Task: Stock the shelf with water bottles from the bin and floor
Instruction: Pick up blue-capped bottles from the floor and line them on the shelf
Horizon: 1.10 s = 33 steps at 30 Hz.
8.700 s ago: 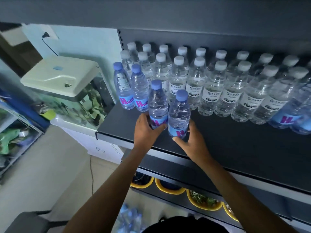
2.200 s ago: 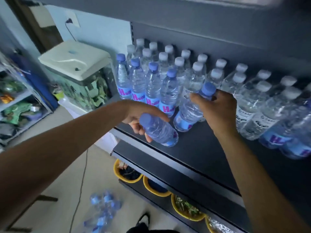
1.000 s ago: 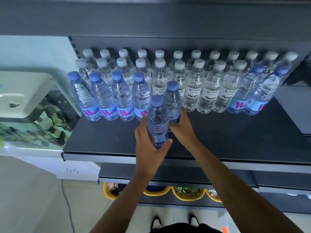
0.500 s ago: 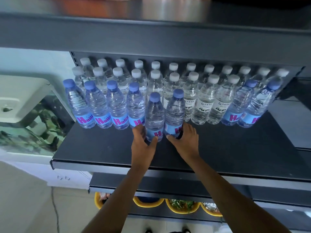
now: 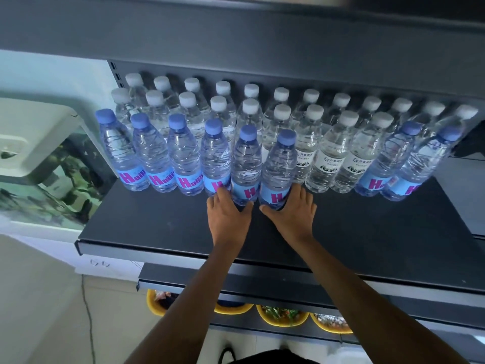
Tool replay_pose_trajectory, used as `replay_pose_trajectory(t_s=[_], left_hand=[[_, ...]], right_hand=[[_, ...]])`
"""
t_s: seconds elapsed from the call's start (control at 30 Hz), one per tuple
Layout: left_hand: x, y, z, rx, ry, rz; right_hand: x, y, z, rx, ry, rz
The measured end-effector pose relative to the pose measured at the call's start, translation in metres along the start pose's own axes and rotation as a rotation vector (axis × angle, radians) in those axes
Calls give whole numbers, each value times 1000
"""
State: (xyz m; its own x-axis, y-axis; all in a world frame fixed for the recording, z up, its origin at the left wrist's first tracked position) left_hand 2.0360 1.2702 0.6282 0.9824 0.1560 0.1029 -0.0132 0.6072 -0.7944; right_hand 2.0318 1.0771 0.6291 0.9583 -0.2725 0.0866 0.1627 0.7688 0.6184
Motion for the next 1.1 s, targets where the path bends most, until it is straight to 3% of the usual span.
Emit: replay_pose_trajectory(t_s=[0.73,0.93,1.1], left_hand=[[3,4,-3,33,1,-38],[-3,2,5,-65,-21,11],[-19,1,15,-178,-34,58]], right_hand=[[1,0,-4,42,41,13],[-5,1,3,261,37,33],[-9,-16,20,792,61,1]])
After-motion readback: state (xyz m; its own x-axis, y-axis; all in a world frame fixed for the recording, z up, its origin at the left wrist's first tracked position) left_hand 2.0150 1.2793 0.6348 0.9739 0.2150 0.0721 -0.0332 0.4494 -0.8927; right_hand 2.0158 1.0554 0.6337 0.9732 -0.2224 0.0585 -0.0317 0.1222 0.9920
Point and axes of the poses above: each hand's wrist, its own x-axis towards the middle knuckle, its own z-axis out of the back of the hand, y = z × x, the point moved 7 cm from there along x, towards the middle knuckle, and after that the axes turned 7 degrees about y, right-handed, at the moved point
